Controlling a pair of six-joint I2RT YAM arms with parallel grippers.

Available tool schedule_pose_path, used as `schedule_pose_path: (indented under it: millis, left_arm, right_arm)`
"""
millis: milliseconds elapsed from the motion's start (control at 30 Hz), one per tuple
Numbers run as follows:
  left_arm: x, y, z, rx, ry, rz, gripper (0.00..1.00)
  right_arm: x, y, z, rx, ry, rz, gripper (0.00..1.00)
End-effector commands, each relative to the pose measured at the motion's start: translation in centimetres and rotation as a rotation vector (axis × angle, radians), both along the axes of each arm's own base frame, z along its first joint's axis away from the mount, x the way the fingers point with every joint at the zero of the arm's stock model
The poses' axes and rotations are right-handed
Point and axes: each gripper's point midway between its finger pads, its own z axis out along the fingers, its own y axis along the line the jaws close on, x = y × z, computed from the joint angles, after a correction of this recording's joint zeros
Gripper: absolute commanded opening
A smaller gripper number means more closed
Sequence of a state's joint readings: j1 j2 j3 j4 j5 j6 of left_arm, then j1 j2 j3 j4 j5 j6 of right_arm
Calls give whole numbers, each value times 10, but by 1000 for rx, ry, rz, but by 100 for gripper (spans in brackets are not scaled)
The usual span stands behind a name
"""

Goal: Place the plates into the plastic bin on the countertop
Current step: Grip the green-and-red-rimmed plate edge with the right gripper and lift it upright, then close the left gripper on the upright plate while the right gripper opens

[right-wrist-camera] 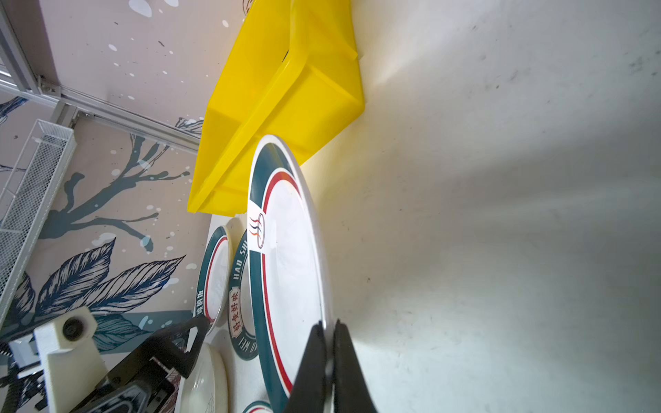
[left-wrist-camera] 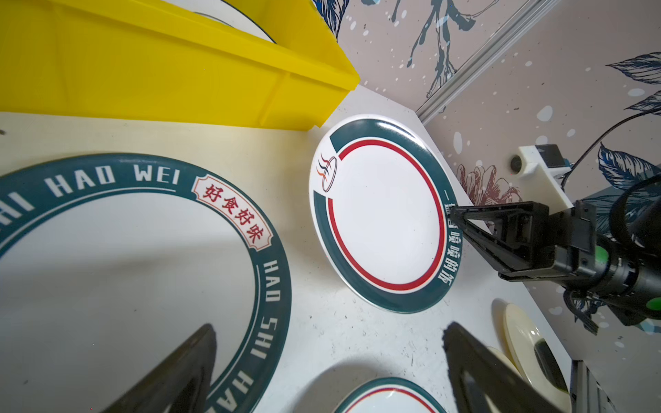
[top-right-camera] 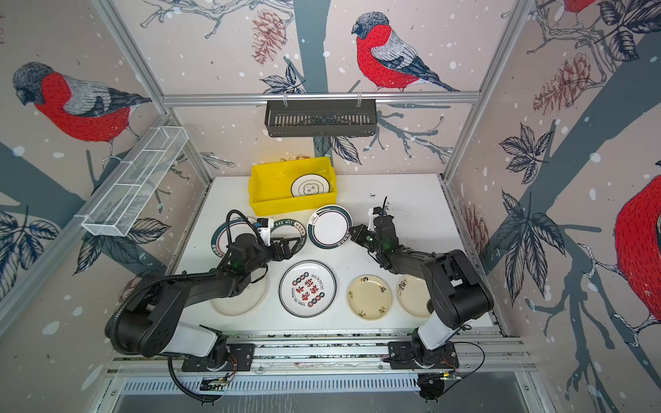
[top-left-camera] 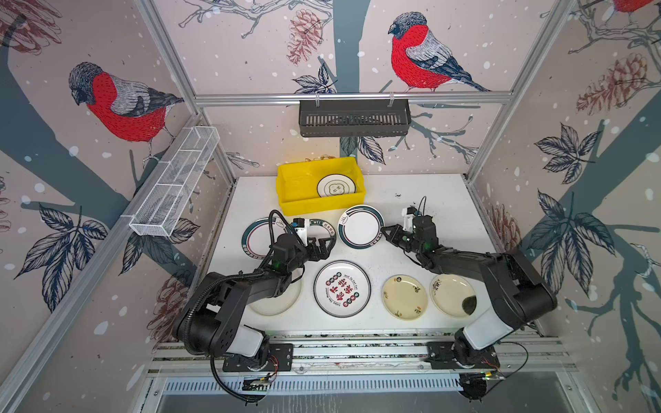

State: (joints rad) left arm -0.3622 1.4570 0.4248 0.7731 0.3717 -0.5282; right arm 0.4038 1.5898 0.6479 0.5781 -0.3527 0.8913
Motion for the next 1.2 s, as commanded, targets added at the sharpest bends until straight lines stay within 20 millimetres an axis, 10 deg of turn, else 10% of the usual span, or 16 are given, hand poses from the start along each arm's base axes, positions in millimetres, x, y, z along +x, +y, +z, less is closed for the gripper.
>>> schedule_pose_path:
  millis: [0,600,1167]
  left_arm:
    - [1,-7,12,-41,-33,-32,97]
    - [-2,-19,14,-113,-9,-87,65]
    - [-3,-25,12,-171,11,-115,23]
  right_arm:
    - [-7,6,20,38,-49,21,0]
    - [-27,40,62,79,-221,138,0]
    - [-34,55,57,91,-219,197,0]
